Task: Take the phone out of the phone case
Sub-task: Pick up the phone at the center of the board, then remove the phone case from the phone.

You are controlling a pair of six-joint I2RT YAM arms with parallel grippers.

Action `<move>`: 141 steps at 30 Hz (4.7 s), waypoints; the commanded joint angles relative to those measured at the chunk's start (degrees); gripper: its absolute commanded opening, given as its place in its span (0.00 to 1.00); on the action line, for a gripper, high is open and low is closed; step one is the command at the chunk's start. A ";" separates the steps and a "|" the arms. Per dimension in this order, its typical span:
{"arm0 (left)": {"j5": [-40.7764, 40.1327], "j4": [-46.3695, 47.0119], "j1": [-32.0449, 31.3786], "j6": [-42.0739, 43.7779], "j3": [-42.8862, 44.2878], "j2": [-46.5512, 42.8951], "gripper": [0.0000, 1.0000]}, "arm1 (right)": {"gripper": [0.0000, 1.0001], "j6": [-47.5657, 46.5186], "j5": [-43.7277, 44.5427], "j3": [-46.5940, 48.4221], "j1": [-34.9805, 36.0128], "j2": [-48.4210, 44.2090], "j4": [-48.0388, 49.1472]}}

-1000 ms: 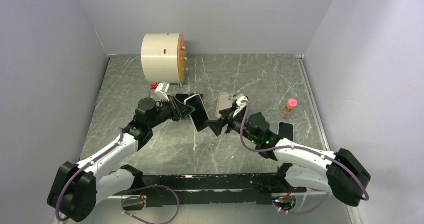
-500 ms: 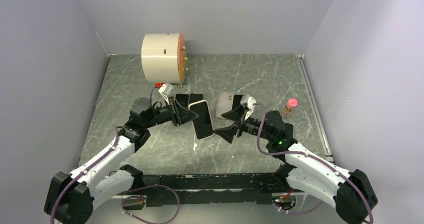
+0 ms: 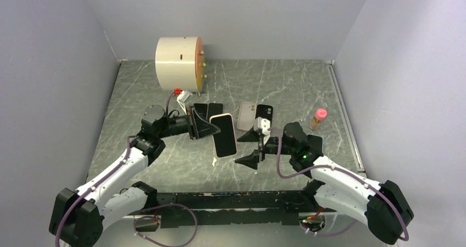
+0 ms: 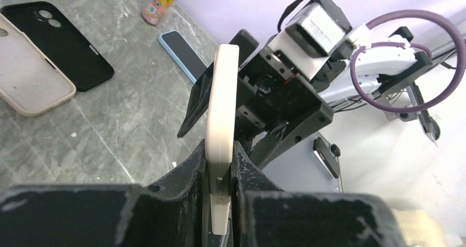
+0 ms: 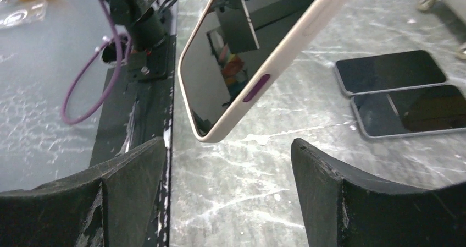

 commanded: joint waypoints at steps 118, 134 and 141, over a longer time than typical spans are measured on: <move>-3.59 -0.40 -0.39 3.72 2.97 -7.08 0.03 | 0.09 -18.78 -12.88 12.14 4.09 13.42 -4.87; 1.14 10.95 2.17 -4.12 5.05 3.97 0.02 | 0.01 -38.85 -7.42 18.97 4.26 16.59 -19.47; 2.26 12.16 3.43 -4.39 6.51 4.56 0.03 | 0.00 -40.06 -5.40 22.22 3.84 18.93 -19.13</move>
